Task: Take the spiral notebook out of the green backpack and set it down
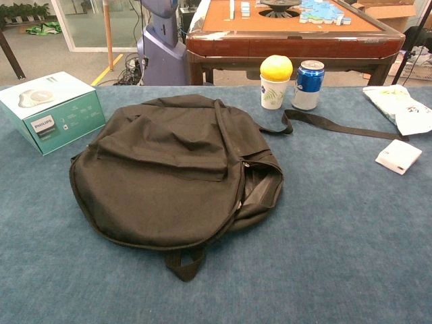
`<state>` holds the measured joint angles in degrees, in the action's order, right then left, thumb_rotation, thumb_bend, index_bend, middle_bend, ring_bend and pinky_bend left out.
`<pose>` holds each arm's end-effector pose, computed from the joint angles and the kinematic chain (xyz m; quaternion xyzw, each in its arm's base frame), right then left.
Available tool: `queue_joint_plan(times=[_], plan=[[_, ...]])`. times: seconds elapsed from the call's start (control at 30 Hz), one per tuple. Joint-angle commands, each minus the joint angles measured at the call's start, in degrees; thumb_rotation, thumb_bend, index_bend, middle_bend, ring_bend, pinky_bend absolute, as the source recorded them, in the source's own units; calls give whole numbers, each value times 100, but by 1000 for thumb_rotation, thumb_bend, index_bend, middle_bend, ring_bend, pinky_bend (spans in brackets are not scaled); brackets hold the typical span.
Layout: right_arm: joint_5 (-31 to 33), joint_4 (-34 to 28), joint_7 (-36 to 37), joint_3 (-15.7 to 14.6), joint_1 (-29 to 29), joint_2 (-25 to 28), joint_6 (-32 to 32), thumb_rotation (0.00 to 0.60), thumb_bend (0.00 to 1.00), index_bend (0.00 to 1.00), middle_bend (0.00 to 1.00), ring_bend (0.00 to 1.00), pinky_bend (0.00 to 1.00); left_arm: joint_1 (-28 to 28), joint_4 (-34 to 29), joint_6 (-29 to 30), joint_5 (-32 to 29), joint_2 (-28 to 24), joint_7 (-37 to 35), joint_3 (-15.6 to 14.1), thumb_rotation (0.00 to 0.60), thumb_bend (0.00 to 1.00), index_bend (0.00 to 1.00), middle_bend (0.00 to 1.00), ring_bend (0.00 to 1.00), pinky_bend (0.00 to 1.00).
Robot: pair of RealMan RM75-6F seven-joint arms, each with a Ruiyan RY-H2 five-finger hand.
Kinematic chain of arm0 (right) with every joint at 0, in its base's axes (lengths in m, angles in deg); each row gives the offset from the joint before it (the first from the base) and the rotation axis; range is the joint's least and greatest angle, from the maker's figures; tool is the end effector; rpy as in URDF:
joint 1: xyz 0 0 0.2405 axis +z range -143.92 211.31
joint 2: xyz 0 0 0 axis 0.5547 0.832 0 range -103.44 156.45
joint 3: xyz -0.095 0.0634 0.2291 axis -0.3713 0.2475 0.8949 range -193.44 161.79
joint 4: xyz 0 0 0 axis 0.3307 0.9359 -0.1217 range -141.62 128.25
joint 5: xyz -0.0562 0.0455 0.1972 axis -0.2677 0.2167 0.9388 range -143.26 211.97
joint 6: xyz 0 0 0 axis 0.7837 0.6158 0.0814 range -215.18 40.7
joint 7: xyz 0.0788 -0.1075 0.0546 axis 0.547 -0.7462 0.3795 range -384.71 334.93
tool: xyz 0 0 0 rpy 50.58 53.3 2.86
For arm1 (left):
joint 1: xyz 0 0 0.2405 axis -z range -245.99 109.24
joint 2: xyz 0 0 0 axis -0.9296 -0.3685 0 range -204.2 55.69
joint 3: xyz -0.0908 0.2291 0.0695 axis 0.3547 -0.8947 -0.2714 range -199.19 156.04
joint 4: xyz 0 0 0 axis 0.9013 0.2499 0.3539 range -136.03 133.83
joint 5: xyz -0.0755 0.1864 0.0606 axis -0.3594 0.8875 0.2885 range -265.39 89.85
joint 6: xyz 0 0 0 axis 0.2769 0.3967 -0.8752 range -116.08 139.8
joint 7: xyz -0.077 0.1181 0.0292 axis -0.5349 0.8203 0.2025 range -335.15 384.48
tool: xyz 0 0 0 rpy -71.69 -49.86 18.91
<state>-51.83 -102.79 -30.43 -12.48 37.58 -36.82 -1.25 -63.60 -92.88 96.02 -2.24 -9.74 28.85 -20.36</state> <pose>-0.2998 -0.1766 0.1606 0.5976 -0.3714 0.3794 0.6008 -0.3170 0.1745 0.1523 -0.6145 -0.3794 -0.3517 0.5956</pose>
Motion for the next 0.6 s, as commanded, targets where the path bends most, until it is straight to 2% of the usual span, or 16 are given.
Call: queue_joint_plan(times=[0.03,0.3,0.6], plan=[[-27,-15,3,-6,-14,18,29,600,28,207,165,204,215,16,19,-30,21,21,-12,-14,600,159,228,114,141,164],[-135,-220,134,71,-40,254,198,600,28,207,165,194,215,234,124,-195,183,105,-185,49,600,160,228,114,140,164],[-14,-684,-1,217,-11,686,199,600,27,170,165,174,215,942,554,-777,606,418,-888,179,600,160,183,99,135,164]])
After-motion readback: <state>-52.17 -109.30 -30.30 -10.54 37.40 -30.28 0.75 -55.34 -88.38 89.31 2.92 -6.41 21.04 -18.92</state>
